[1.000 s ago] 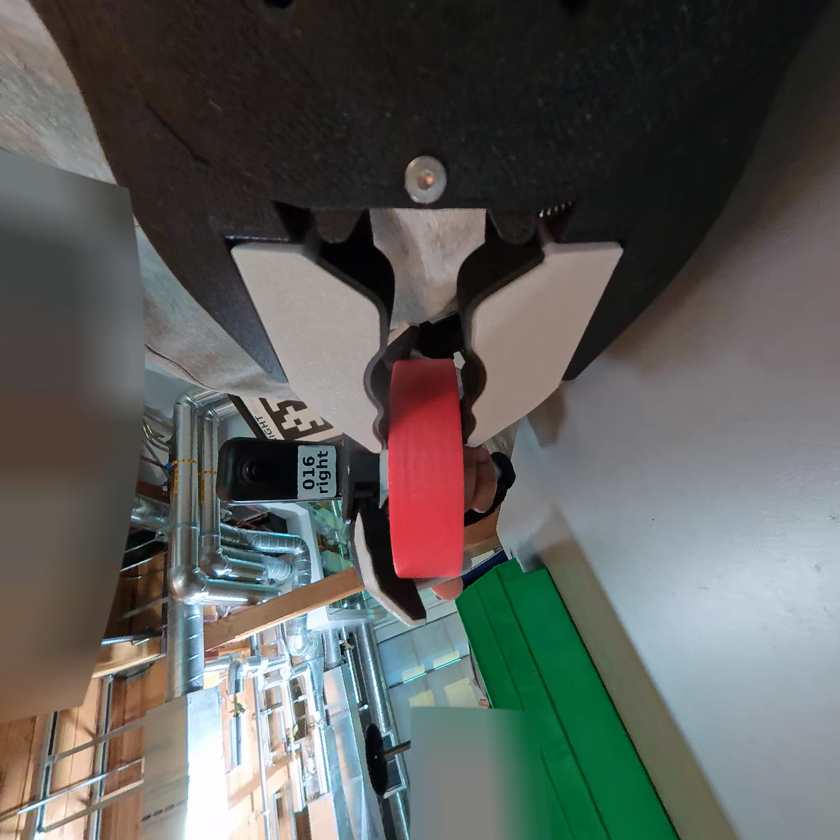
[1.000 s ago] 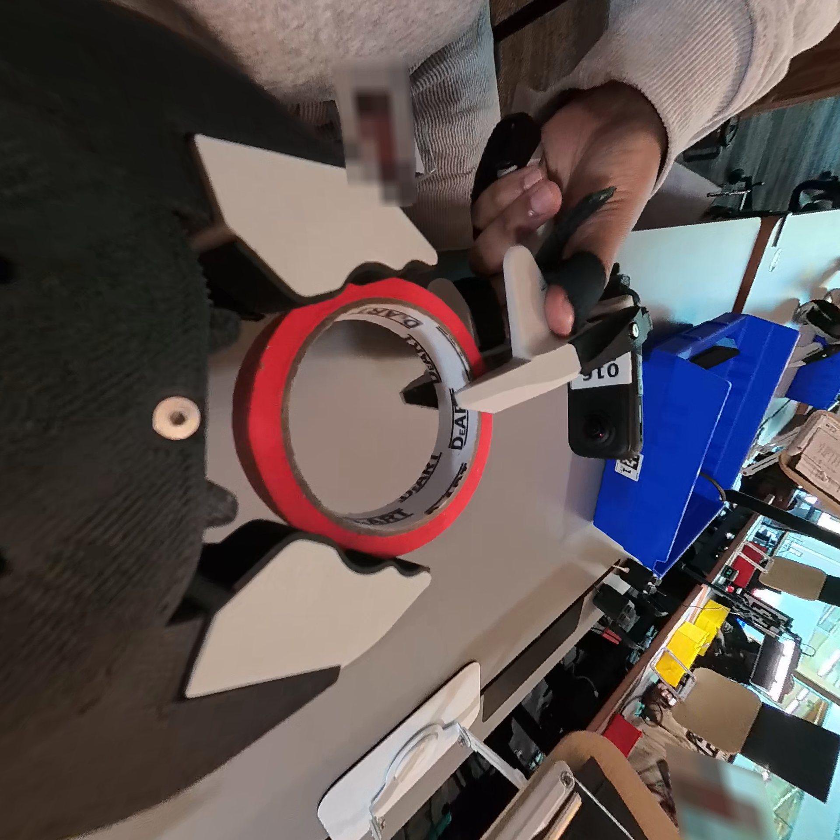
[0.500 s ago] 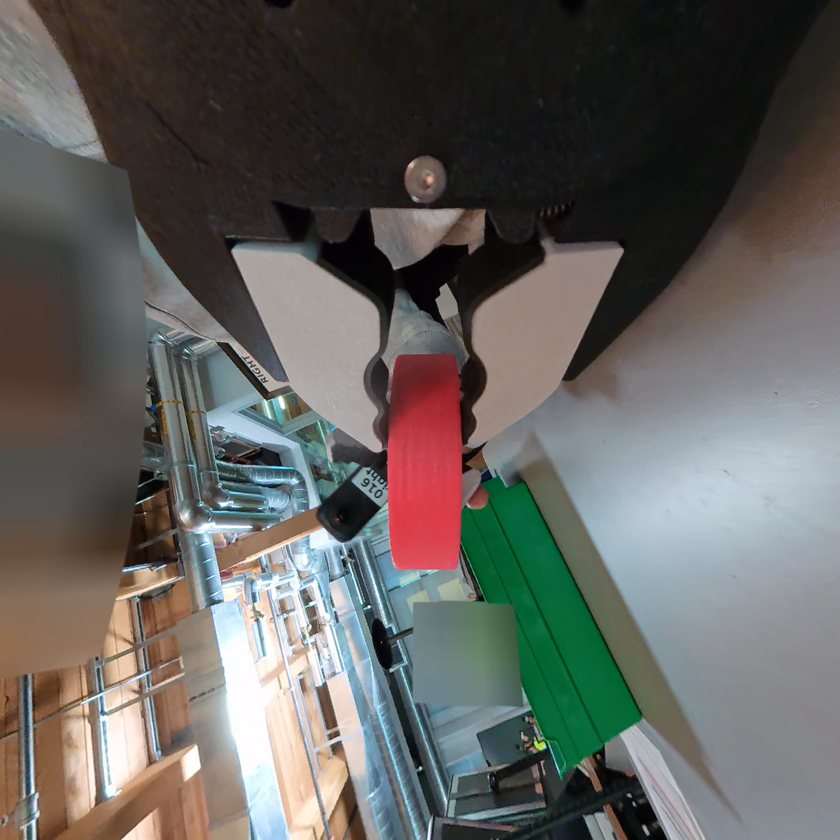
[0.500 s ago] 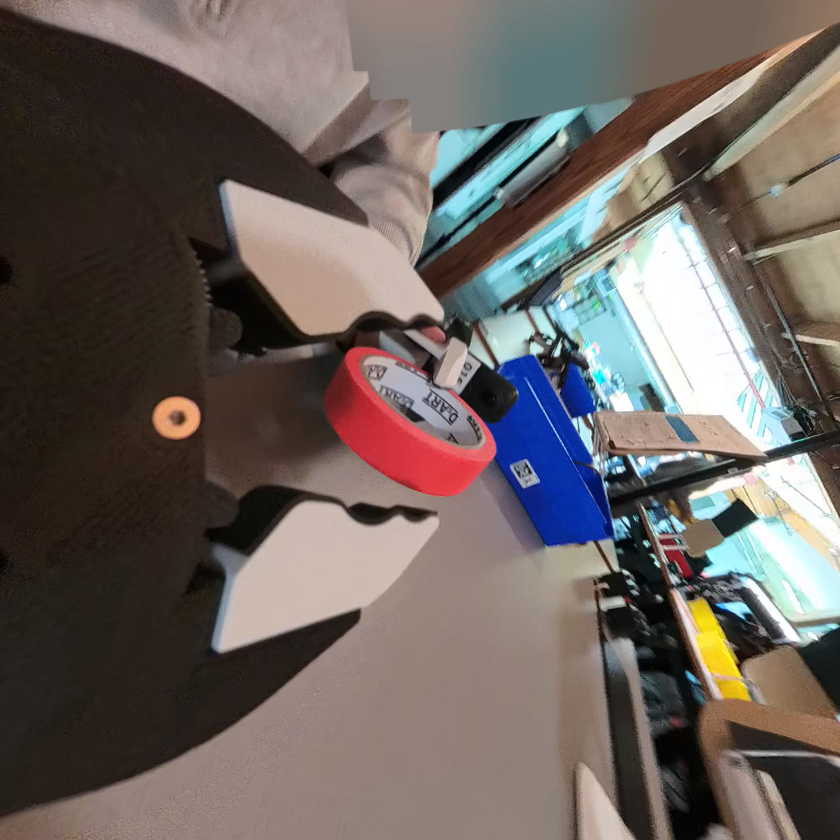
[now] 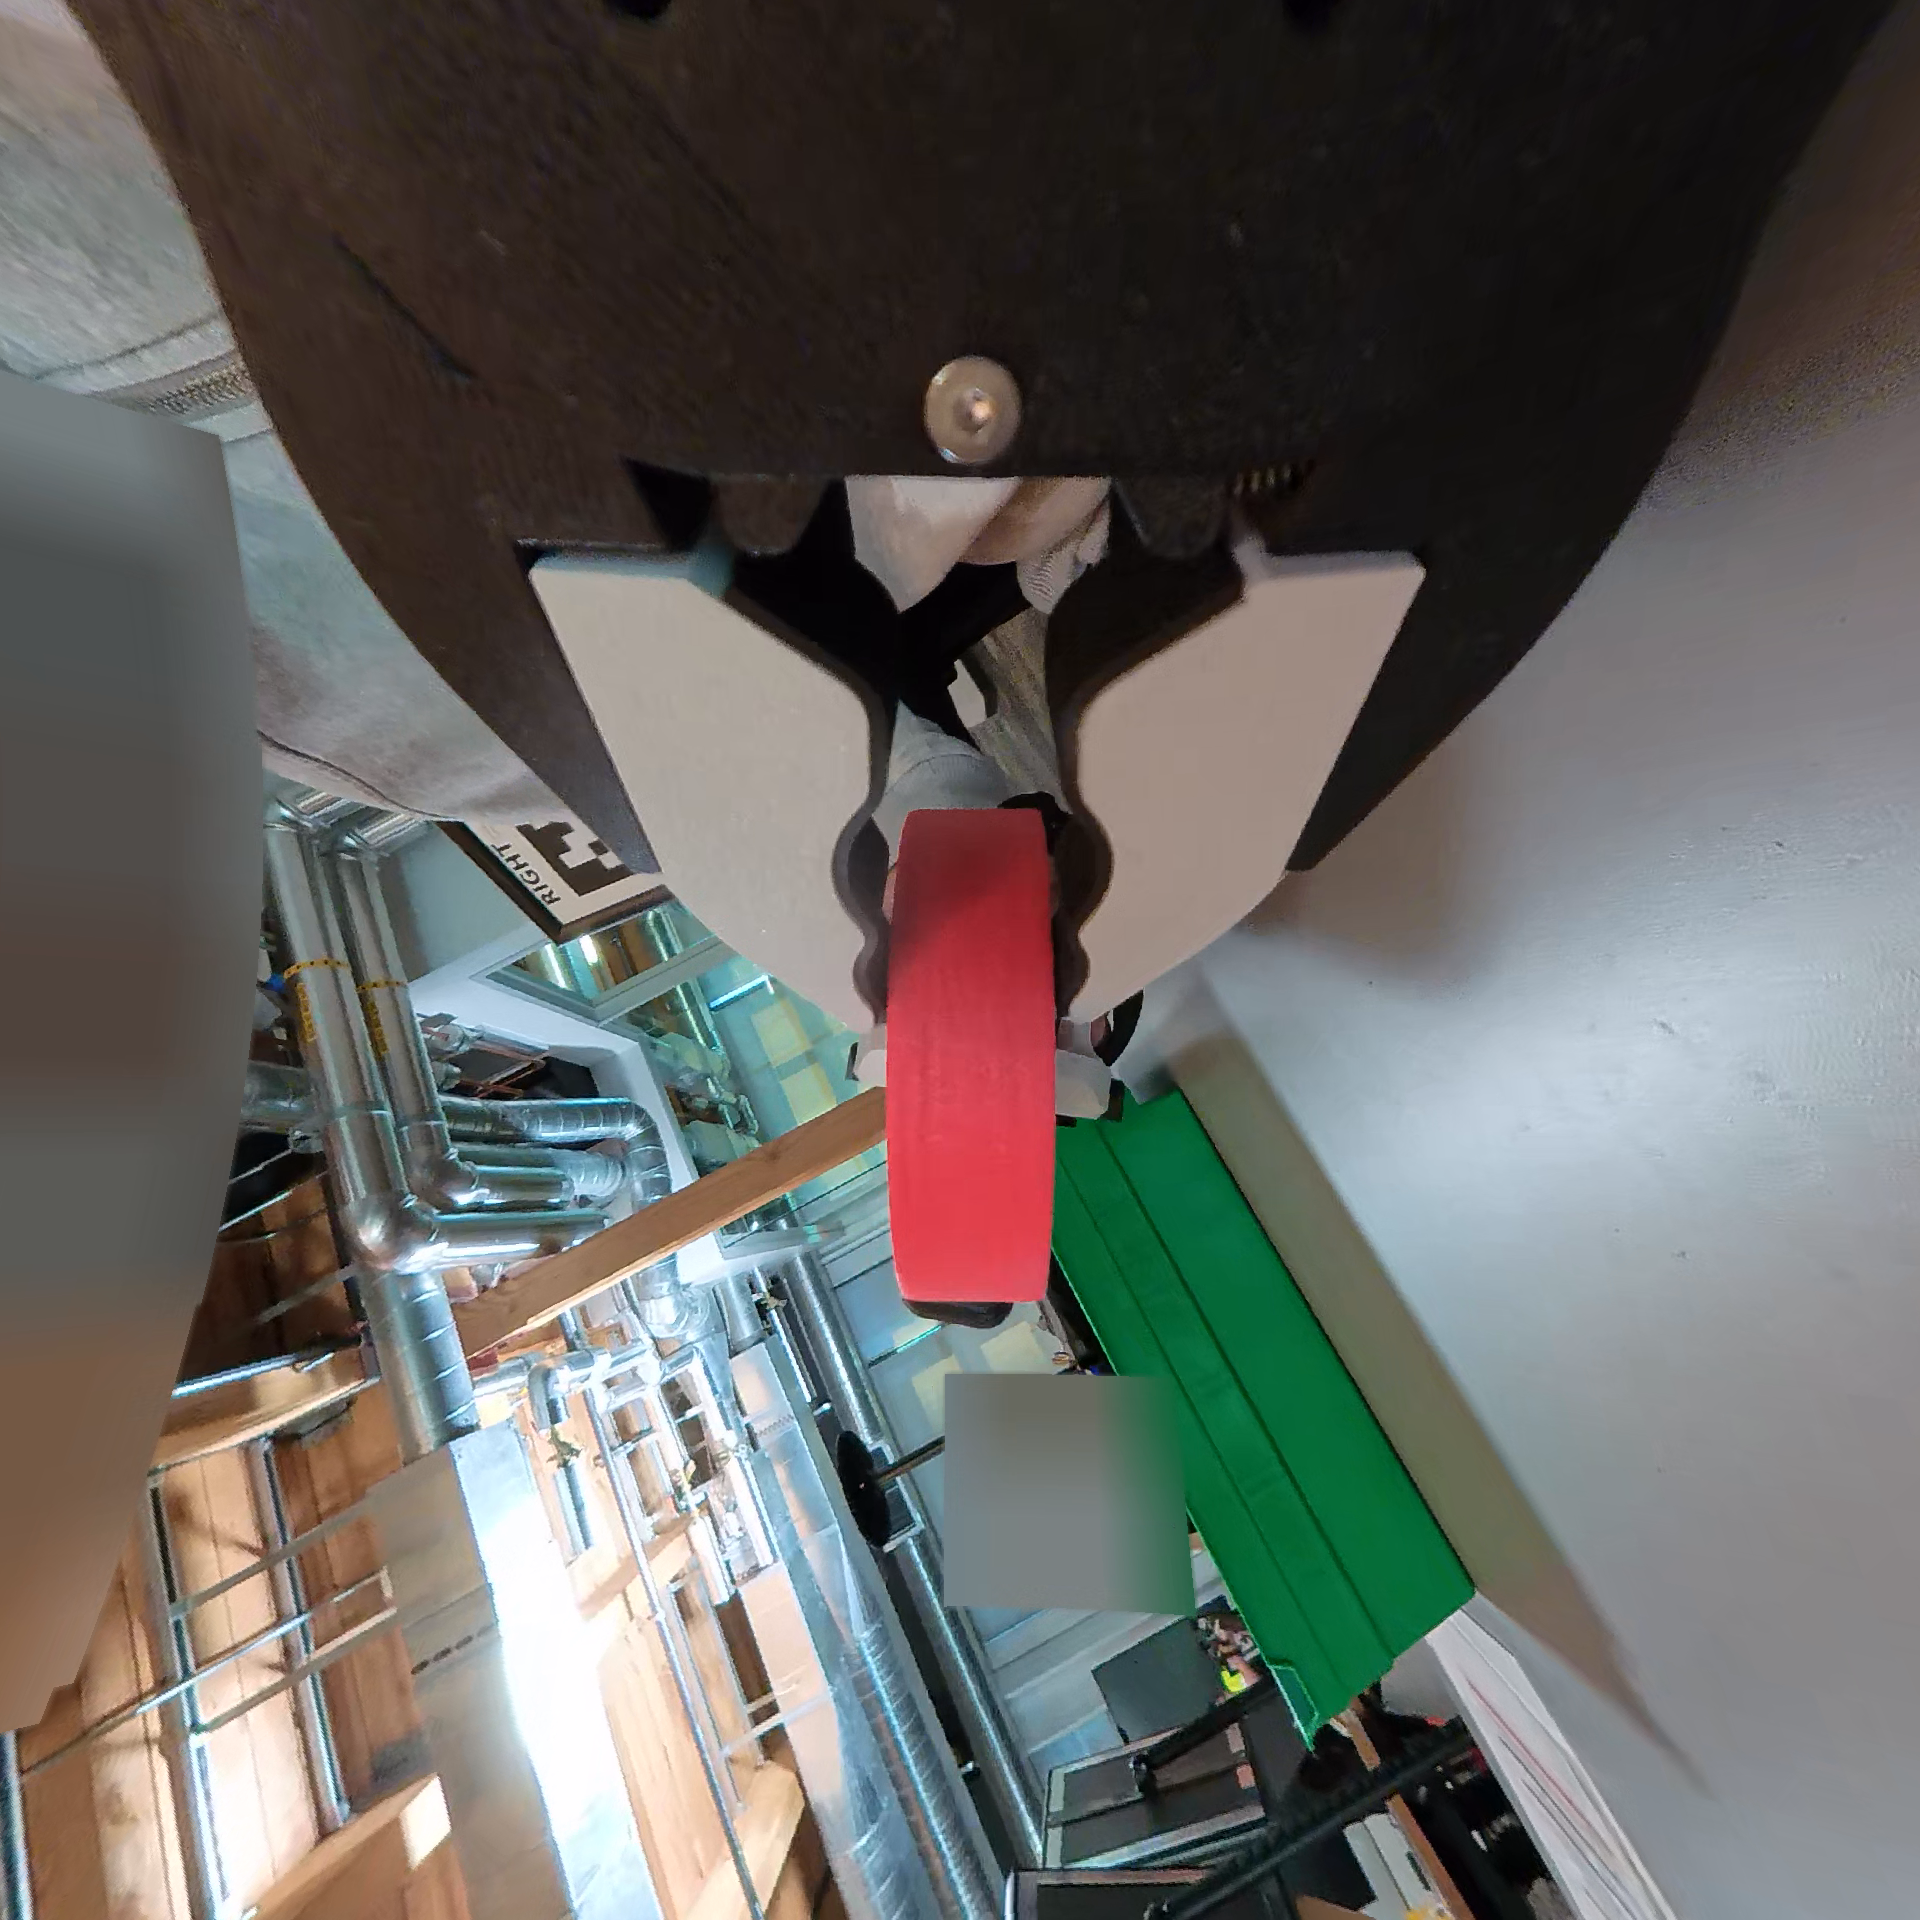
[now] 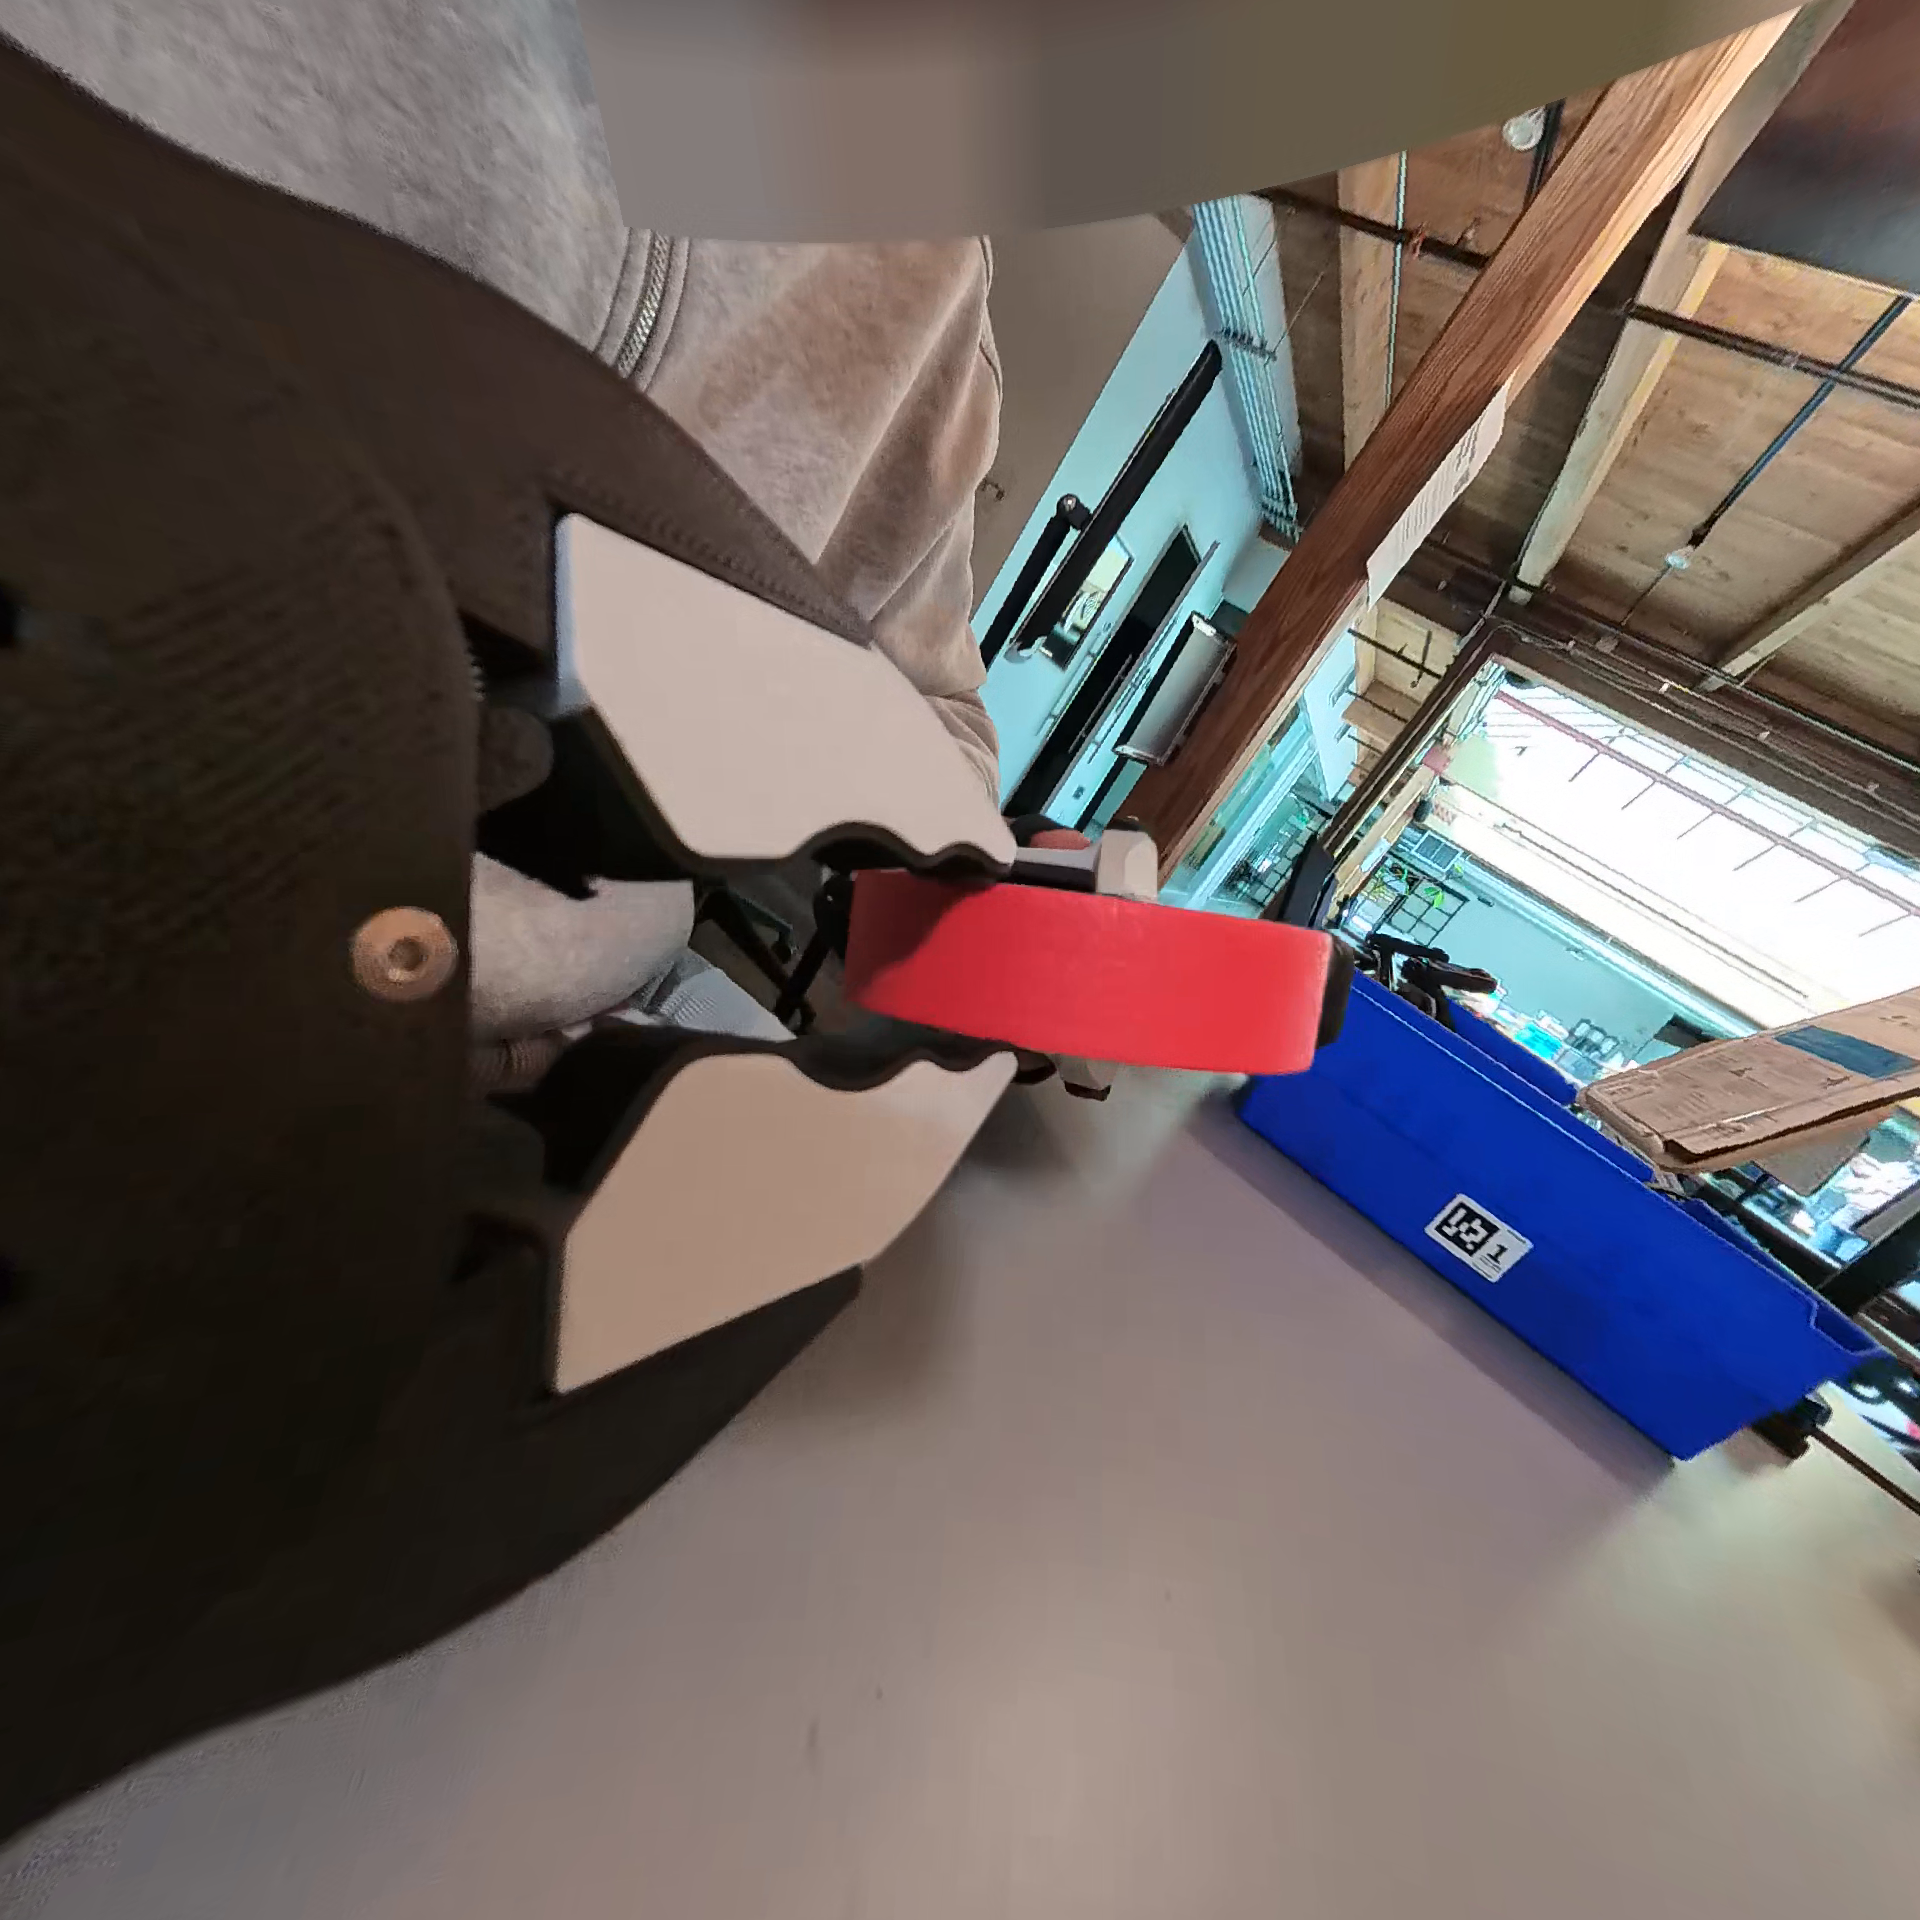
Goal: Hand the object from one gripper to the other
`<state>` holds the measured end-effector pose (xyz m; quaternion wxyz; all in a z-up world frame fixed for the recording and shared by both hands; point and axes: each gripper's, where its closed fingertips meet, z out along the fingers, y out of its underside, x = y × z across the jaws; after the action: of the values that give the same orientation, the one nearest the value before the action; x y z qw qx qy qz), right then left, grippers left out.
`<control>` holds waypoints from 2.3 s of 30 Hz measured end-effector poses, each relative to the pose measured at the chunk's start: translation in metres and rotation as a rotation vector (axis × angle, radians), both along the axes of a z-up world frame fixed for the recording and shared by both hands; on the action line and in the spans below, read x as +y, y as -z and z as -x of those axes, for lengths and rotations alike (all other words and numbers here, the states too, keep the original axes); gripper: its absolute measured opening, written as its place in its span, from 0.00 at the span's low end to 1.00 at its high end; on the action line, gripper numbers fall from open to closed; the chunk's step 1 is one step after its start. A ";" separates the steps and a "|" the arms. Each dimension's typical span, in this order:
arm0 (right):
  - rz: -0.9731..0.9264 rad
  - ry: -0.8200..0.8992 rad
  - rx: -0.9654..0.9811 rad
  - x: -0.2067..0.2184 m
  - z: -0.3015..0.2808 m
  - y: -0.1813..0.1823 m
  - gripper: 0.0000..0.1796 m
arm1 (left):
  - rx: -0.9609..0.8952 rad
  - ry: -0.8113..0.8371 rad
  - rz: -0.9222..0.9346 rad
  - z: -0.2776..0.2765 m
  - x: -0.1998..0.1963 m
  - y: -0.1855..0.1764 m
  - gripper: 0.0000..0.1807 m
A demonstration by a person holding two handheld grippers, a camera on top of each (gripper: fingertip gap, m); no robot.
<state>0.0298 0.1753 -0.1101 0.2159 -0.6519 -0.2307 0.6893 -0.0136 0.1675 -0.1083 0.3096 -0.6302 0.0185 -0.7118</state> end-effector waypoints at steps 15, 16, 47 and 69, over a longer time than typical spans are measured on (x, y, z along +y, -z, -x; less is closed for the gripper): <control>0.023 0.046 0.045 0.010 -0.010 -0.007 0.15 | -0.056 -0.098 -0.021 0.009 0.012 -0.003 0.42; 0.015 0.046 0.048 0.009 -0.009 -0.009 0.16 | -0.070 -0.101 -0.006 0.011 0.014 -0.003 0.42; -0.511 0.912 -0.828 0.185 -0.303 -0.024 0.16 | 0.075 0.114 -0.213 -0.040 -0.032 -0.013 0.38; -0.749 0.948 -0.968 0.176 -0.298 -0.081 0.25 | 0.099 0.098 -0.148 -0.044 -0.023 0.006 0.36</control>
<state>0.3283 0.3514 -0.0292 0.5690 -0.7933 -0.2134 0.0379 0.0300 0.1449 -0.1139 0.3188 -0.6381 0.1172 -0.6910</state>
